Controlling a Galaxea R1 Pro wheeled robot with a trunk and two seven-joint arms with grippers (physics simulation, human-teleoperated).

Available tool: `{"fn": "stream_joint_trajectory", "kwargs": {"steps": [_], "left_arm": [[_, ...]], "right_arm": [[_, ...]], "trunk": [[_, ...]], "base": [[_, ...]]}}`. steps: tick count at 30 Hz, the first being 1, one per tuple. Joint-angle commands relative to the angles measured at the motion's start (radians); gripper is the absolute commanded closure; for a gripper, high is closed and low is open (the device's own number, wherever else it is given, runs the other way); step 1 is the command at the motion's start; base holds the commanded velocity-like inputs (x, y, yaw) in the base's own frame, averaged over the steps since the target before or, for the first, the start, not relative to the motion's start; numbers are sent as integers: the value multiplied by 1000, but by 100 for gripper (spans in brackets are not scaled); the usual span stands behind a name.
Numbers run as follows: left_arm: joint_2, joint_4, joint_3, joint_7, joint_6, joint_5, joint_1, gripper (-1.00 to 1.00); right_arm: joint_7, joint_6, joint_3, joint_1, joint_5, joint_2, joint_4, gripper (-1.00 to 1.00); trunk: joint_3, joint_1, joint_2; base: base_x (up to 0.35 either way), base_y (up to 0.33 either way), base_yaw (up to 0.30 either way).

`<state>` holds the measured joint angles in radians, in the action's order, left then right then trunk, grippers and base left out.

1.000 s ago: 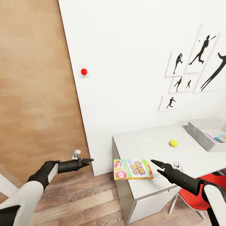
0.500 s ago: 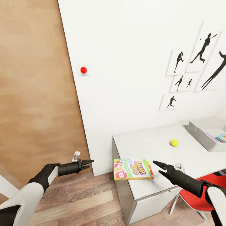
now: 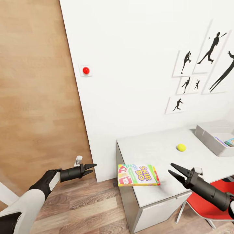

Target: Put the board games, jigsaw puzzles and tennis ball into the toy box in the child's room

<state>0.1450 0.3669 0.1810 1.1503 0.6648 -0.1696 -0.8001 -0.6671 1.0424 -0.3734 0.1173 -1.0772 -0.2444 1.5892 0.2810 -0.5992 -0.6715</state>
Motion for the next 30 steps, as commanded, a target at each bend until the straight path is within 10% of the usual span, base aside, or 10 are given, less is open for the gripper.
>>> {"fn": "stream_joint_trajectory", "kwargs": {"steps": [1,13,30], "left_arm": [[1,0,2,2,8,-2,-1,-100],[5,0,40,2,7,-2,-1,-100],[0,-1,43,2,6,-2,-1,-100]], "right_arm": [[-11,5,-2,0,5,2,0,-100],[-36,5,-6,-2,3,11,-1,-100],[-249,5,-6,-9,5,13,-3,-100]], "trunk": [[5,-4,-9],[42,-50,-93],[80,-96,-177]], "base": [[0,0,0],[0,0,0],[0,0,0]]}}
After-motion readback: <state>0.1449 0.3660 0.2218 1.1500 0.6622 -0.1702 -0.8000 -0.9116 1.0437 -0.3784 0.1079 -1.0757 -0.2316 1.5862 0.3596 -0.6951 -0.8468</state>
